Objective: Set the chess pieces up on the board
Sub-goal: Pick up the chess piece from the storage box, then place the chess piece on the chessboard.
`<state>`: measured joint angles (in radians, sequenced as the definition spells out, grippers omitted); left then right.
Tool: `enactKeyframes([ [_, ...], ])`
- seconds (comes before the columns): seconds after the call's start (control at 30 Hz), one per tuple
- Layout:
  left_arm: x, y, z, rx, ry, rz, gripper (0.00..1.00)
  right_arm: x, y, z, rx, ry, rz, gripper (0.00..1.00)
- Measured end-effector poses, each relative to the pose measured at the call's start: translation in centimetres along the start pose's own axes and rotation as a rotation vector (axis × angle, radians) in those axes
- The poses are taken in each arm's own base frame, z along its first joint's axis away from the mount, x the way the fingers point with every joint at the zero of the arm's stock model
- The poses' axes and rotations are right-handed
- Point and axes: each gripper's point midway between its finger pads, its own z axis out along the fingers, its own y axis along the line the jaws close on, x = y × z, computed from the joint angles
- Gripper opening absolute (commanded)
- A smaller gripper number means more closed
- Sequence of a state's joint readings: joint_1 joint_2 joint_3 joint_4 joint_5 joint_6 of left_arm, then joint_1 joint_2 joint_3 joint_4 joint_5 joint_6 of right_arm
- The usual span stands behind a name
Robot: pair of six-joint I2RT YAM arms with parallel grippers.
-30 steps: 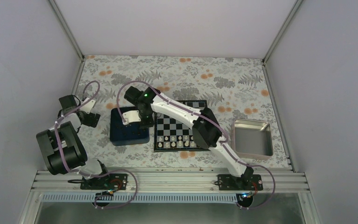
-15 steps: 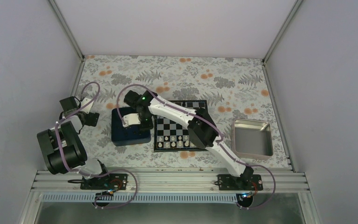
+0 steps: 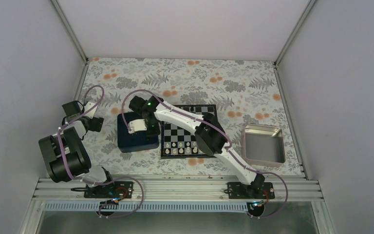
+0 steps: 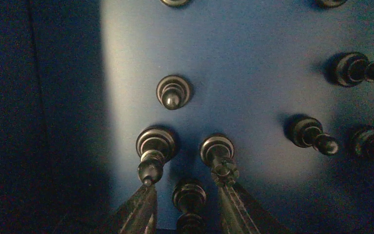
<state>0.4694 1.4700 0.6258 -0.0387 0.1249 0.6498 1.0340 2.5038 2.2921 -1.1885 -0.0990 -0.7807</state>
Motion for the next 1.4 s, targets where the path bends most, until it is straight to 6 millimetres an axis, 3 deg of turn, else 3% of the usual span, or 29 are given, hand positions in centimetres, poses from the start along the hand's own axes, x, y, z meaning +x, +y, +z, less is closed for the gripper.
enactKeyframes([
  [0.27, 0.0, -0.1, 0.0, 0.004, -0.002, 0.000, 1.00, 0.8, -0.5, -0.1, 0.041, 0.053, 0.013, 0.33],
  [0.93, 0.0, -0.2, 0.0, 0.007, -0.002, 0.004, 1.00, 0.6, -0.7, -1.5, 0.098, 0.090, 0.027, 0.04],
  [1.2, 0.0, -0.2, -0.1, 0.006, -0.005, 0.008, 1.00, -0.3, -0.9, -6.2, 0.147, 0.027, 0.031, 0.04],
  [1.4, 0.1, -0.2, -0.1, 0.006, -0.003, 0.012, 1.00, 0.9, -2.7, -9.8, 0.200, -0.011, 0.081, 0.04],
])
